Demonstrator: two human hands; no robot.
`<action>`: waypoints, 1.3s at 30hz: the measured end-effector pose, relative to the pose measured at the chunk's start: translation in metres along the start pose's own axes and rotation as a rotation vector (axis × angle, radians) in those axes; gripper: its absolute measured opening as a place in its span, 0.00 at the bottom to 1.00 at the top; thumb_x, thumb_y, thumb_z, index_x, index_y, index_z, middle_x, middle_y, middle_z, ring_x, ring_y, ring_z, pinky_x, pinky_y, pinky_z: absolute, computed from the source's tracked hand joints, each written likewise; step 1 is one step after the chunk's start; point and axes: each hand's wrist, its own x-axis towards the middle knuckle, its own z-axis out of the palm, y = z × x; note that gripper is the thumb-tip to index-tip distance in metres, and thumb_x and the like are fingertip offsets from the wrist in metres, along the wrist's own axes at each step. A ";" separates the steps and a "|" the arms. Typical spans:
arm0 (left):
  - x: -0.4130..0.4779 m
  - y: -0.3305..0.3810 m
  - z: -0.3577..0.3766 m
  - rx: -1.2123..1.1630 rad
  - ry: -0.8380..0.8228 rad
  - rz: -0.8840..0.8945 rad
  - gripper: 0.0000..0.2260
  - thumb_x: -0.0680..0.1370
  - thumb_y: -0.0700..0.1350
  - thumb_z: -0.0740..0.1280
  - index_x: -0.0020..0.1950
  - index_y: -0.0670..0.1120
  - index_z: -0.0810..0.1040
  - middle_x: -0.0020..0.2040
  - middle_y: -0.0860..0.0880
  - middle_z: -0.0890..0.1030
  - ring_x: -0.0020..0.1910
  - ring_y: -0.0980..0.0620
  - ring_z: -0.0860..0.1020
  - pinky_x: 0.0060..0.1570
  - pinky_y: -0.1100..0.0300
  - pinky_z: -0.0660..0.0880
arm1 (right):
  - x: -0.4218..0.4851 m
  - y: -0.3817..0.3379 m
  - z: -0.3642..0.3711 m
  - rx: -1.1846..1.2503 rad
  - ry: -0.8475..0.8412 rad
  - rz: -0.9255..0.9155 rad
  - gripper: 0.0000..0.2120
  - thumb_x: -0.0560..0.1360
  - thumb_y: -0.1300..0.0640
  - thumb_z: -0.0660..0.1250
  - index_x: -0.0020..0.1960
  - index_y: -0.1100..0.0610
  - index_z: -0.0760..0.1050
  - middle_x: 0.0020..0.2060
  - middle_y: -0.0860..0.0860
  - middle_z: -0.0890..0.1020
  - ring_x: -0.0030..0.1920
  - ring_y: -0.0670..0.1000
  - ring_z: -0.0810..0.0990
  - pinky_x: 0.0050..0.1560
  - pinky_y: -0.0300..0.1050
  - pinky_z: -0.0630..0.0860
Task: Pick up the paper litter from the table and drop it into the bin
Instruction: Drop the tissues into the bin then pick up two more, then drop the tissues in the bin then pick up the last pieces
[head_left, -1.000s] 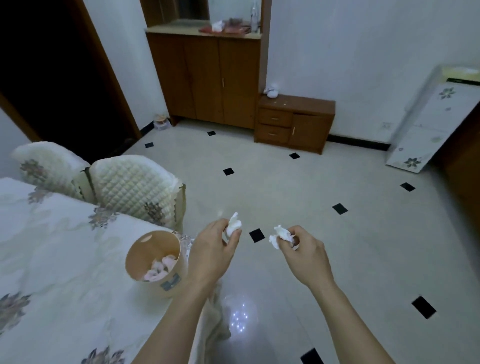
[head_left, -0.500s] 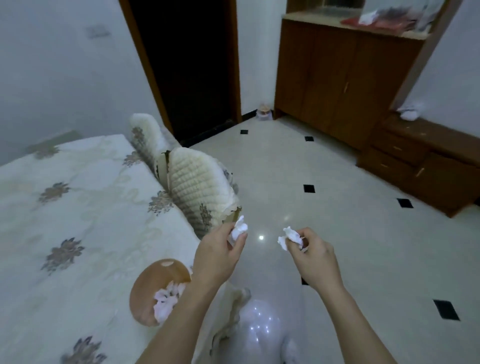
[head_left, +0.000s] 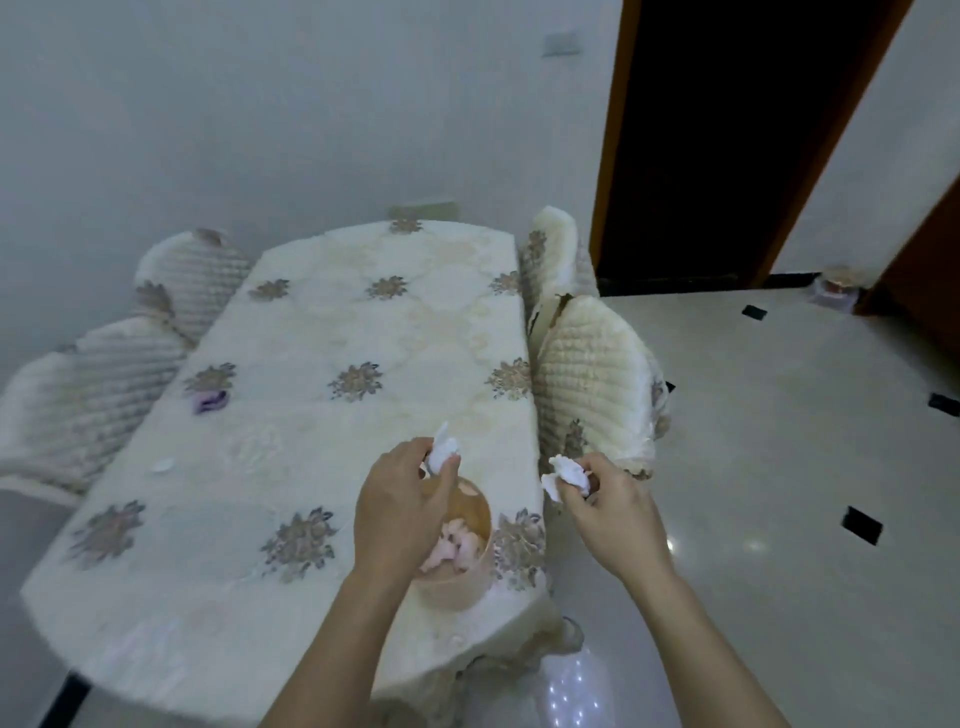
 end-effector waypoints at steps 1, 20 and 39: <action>-0.003 -0.008 -0.008 0.004 0.032 -0.017 0.07 0.78 0.50 0.68 0.50 0.47 0.79 0.39 0.53 0.77 0.39 0.50 0.76 0.38 0.55 0.70 | 0.004 -0.011 0.006 -0.009 -0.017 -0.069 0.09 0.75 0.45 0.65 0.42 0.49 0.72 0.33 0.48 0.78 0.35 0.51 0.76 0.34 0.48 0.72; -0.018 -0.058 -0.041 0.231 0.038 -0.034 0.08 0.76 0.54 0.69 0.48 0.50 0.78 0.39 0.54 0.77 0.41 0.50 0.75 0.33 0.55 0.72 | 0.021 -0.089 0.069 -0.251 -0.055 -0.470 0.09 0.77 0.46 0.62 0.54 0.47 0.71 0.42 0.45 0.79 0.41 0.52 0.78 0.34 0.47 0.73; -0.009 -0.069 -0.031 0.416 -0.138 0.031 0.24 0.75 0.62 0.61 0.67 0.52 0.75 0.63 0.52 0.79 0.63 0.49 0.75 0.56 0.50 0.73 | 0.023 -0.074 0.070 -0.414 -0.194 -0.501 0.23 0.78 0.44 0.60 0.71 0.49 0.69 0.63 0.46 0.76 0.64 0.51 0.72 0.59 0.50 0.72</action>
